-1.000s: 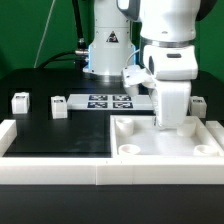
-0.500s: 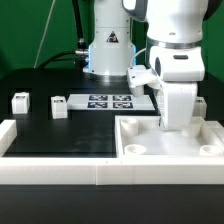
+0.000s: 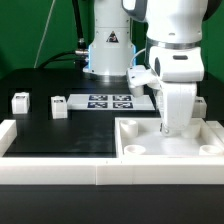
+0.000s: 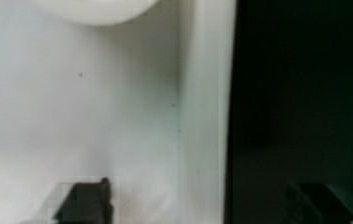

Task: Assemble one leg

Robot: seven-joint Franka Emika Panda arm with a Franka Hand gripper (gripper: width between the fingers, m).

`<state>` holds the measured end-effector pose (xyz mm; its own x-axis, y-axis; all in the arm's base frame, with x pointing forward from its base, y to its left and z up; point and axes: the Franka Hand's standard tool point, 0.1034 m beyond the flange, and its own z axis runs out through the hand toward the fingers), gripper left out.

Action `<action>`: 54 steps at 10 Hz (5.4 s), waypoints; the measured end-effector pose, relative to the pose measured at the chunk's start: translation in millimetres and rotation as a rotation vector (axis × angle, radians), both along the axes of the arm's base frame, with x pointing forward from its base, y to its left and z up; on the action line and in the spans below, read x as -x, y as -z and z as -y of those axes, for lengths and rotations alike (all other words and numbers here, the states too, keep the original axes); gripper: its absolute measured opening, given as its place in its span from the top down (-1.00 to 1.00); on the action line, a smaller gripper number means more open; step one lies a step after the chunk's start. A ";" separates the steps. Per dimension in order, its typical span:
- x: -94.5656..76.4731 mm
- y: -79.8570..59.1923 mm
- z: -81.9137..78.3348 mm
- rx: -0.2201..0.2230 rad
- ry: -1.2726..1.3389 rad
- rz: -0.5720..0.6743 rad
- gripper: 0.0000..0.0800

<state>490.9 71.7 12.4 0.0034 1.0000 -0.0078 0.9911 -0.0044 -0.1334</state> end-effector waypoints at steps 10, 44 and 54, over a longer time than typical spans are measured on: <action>6.5 -44.2 -13.2 0.037 0.075 0.034 -0.62; 101.7 -9.4 -91.2 0.790 1.428 -0.654 -0.62; 114.0 3.5 -95.9 0.797 1.424 -0.645 0.28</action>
Offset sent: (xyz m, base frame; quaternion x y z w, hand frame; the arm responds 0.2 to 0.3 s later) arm 0.0000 0.0000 0.0000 0.0000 0.0000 0.0000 1.0000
